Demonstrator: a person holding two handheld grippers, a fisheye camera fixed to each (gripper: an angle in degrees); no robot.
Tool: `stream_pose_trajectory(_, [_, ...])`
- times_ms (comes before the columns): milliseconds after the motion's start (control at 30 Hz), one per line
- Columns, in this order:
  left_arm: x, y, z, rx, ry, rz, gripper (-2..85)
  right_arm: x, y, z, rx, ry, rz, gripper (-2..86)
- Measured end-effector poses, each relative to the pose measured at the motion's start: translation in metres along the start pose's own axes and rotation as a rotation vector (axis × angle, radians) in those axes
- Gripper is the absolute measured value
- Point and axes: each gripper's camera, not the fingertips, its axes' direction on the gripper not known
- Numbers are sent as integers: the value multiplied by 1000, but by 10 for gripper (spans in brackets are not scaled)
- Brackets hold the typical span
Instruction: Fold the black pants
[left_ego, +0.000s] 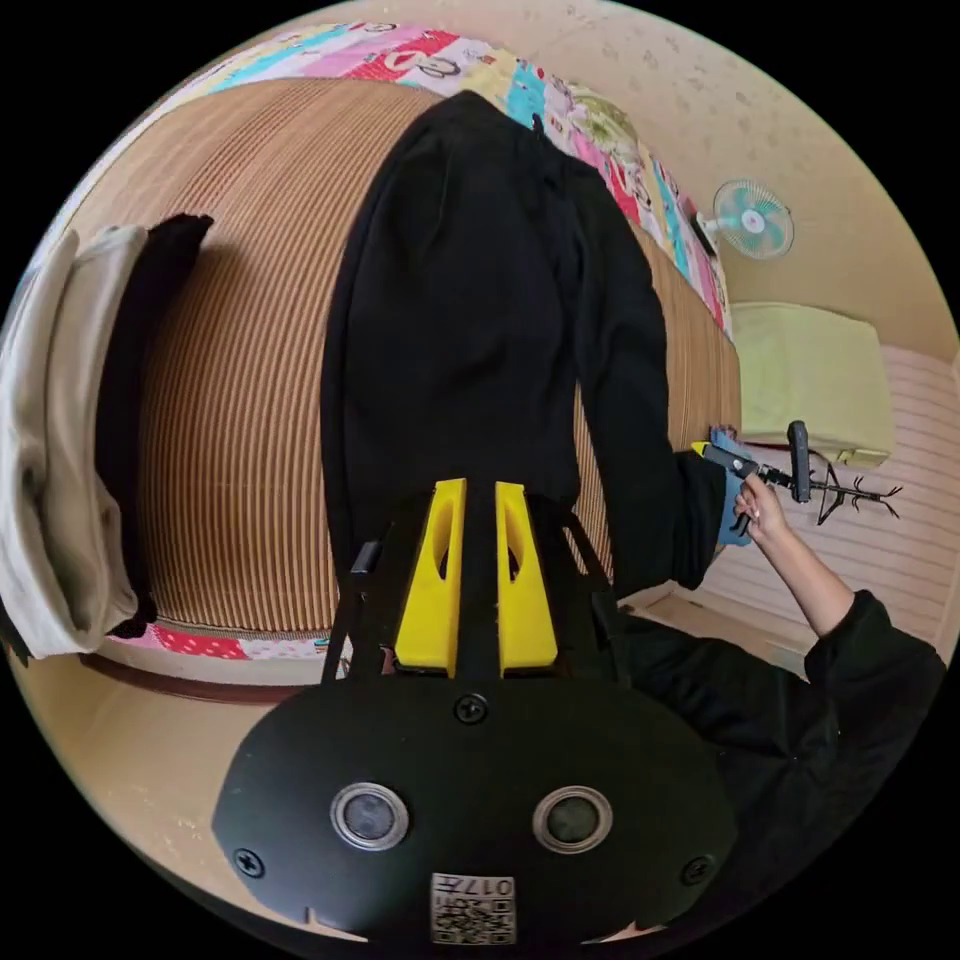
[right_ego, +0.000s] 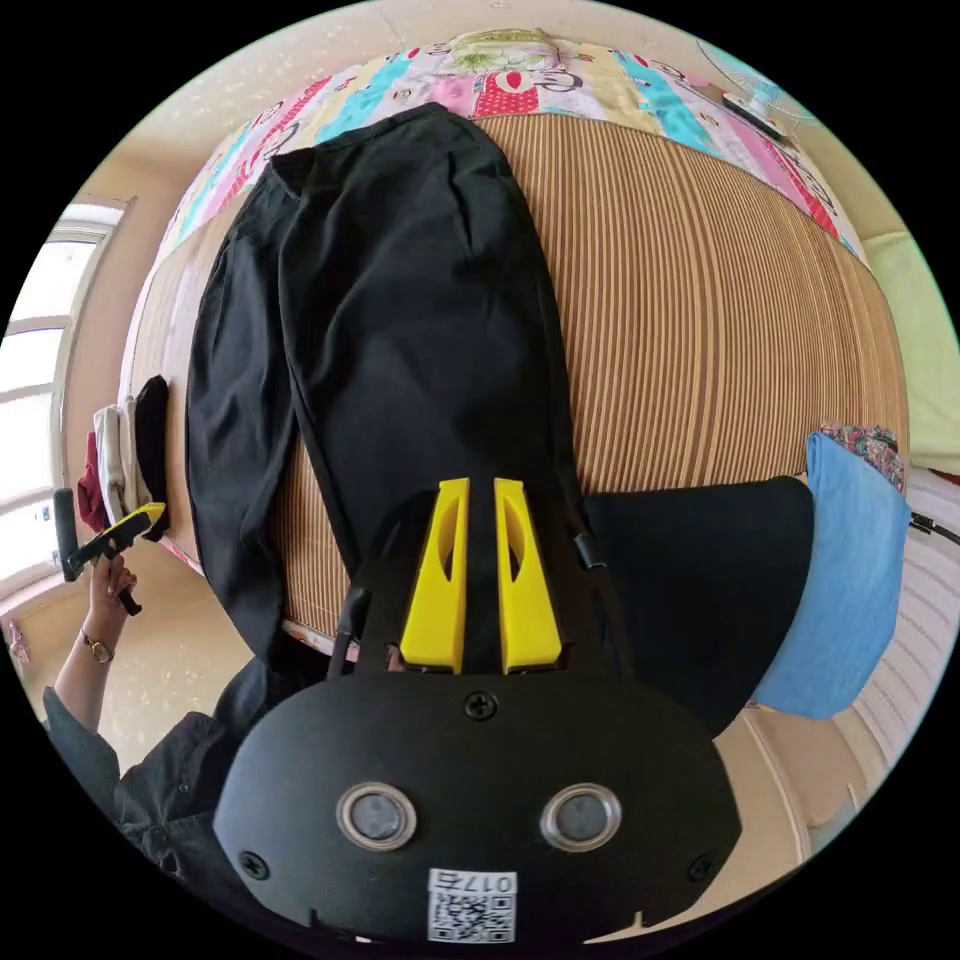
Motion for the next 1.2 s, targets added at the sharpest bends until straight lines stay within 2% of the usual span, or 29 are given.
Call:
stream_pose_trajectory(133, [-12, 52, 87, -280, -93, -86, 2, 30, 55, 52, -267, 17, -54, 65])
stream_pose_trajectory(233, [-22, 78, 66, -330, -191, -165, -7, 72, 108, 12, -166, -48, -33, 65])
stream_pose_trajectory(333, [-26, 98, 15, -273, -183, -95, -9, 142, 146, -36, -79, -39, 129, 72])
stream_pose_trajectory(433, [-45, 109, -36, -200, -102, -199, -9, 195, 159, -72, 7, -21, 153, 86])
stream_pose_trajectory(533, [-55, 106, -75, -67, 64, -308, -9, 230, 149, -65, -74, -170, 120, 105])
stream_pose_trajectory(600, [-50, 96, -87, -16, 123, -334, -8, 241, 144, -58, -101, -203, 97, 109])
stream_pose_trajectory(700, [-23, 74, -93, 13, 179, -308, -7, 250, 139, -47, -164, -85, 48, 100])
stream_pose_trajectory(800, [23, 50, -87, -39, 241, -193, -1, 264, 146, -64, -186, 0, 14, 46])
stream_pose_trajectory(967, [125, 21, -103, -104, 429, 96, 61, 304, 188, -162, -51, -213, -77, 16])
stream_pose_trajectory(1067, [164, 15, -125, -83, 471, 167, 75, 335, 211, -219, 26, -385, -124, 12])
stream_pose_trajectory(1133, [179, 11, -134, -88, 539, 169, 94, 343, 219, -261, 74, -592, -270, 11])
stream_pose_trajectory(1200, [192, 5, -139, -96, 602, 165, 111, 339, 219, -283, 85, -682, -382, 12])
